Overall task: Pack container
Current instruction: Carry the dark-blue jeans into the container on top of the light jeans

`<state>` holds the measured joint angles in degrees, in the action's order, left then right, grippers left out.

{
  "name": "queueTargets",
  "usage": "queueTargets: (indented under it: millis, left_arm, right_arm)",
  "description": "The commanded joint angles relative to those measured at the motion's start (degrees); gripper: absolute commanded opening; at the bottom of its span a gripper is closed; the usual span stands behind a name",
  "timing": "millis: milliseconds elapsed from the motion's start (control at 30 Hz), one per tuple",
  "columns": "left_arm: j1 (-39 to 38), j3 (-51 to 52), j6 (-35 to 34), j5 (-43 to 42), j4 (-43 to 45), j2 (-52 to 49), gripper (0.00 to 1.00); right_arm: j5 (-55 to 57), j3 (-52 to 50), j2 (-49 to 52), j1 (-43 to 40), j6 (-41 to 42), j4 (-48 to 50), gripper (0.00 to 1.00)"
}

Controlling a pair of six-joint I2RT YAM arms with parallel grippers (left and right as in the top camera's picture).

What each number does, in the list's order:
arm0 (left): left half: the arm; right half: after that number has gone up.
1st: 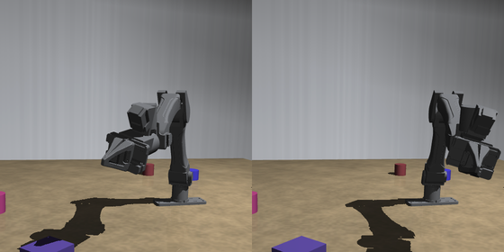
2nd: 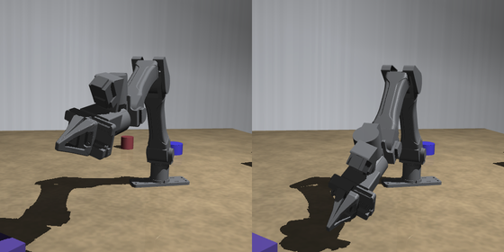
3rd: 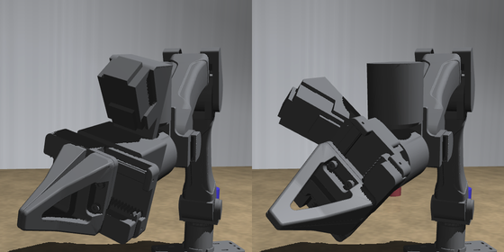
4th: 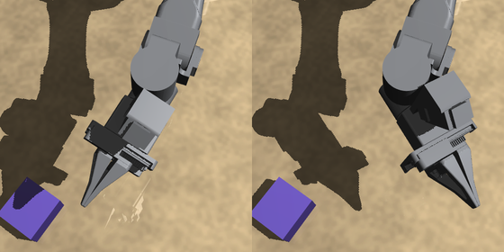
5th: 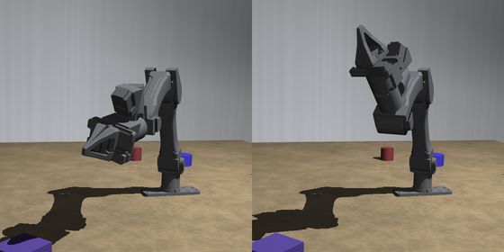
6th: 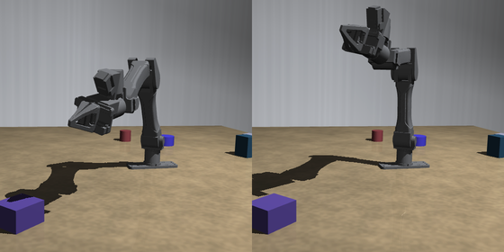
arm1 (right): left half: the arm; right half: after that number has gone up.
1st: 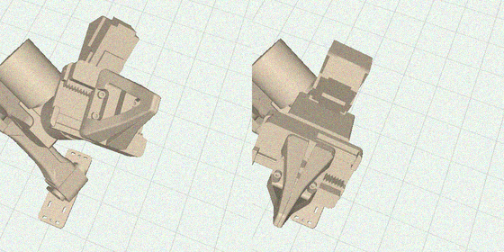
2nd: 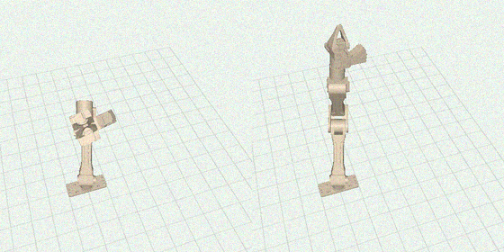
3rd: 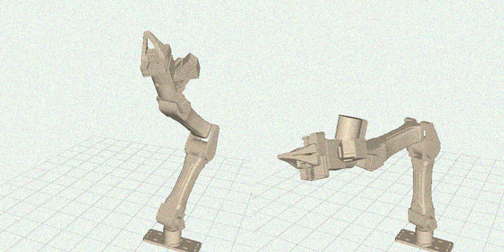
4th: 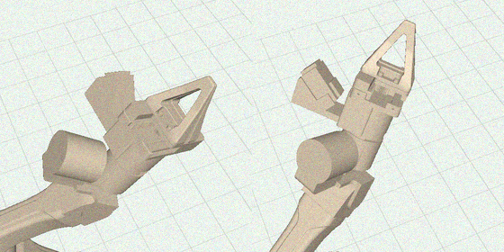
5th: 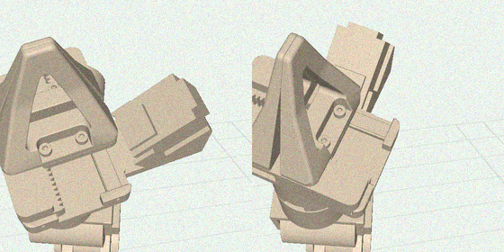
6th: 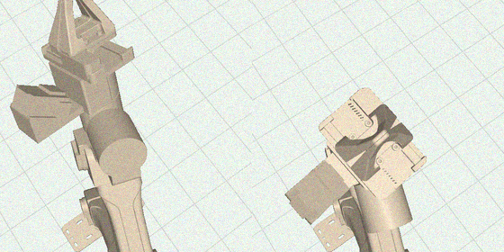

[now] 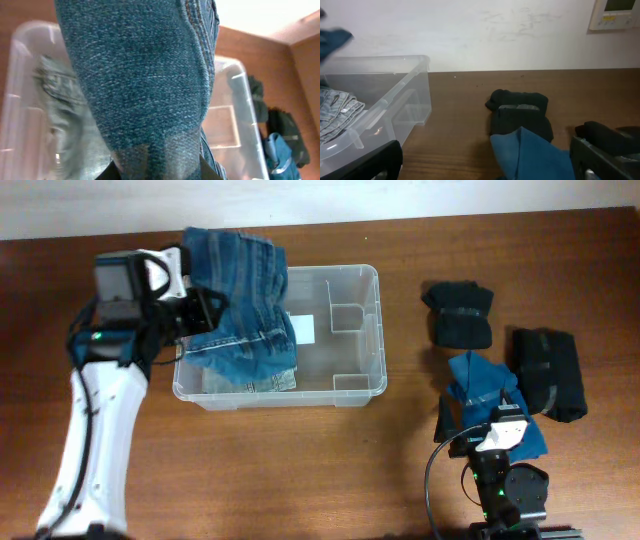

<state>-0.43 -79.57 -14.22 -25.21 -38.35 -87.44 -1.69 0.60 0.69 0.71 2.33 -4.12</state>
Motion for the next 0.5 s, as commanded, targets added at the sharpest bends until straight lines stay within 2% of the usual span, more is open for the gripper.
queueTargets:
  millis: [0, 200, 267, 300, 367, 467]
  left_arm:
    - [-0.28, -1.79, -1.18, 1.38, 0.15, -1.99, 0.01]
    - [-0.11, -1.79, -0.48, 5.18, -3.80, -5.27, 0.02]
    - [-0.11, -1.79, 0.57, 5.18, -4.22, -5.46, 0.37]
    - [-0.11, -1.79, 1.07, 5.44, -4.48, -5.46, 0.60]
    - [-0.11, -1.79, 1.07, 7.74, -5.03, -5.46, 0.77]
    - [-0.11, -1.81, 1.44, 9.77, -4.98, -5.44, 0.79]
  right_arm:
    - [0.26, -0.28, -0.26, -0.46, -0.39, -0.35, 0.98]
    - [0.26, -0.28, -0.26, -0.46, -0.39, -0.35, 0.98]
    - [0.26, -0.28, -0.26, -0.46, -0.39, -0.35, 0.98]
    - [0.26, -0.28, -0.26, -0.46, -0.39, -0.35, 0.98]
    - [0.26, -0.28, -0.26, -0.46, -0.39, -0.35, 0.98]
    - [0.26, -0.28, -0.26, -0.46, -0.39, -0.35, 0.98]
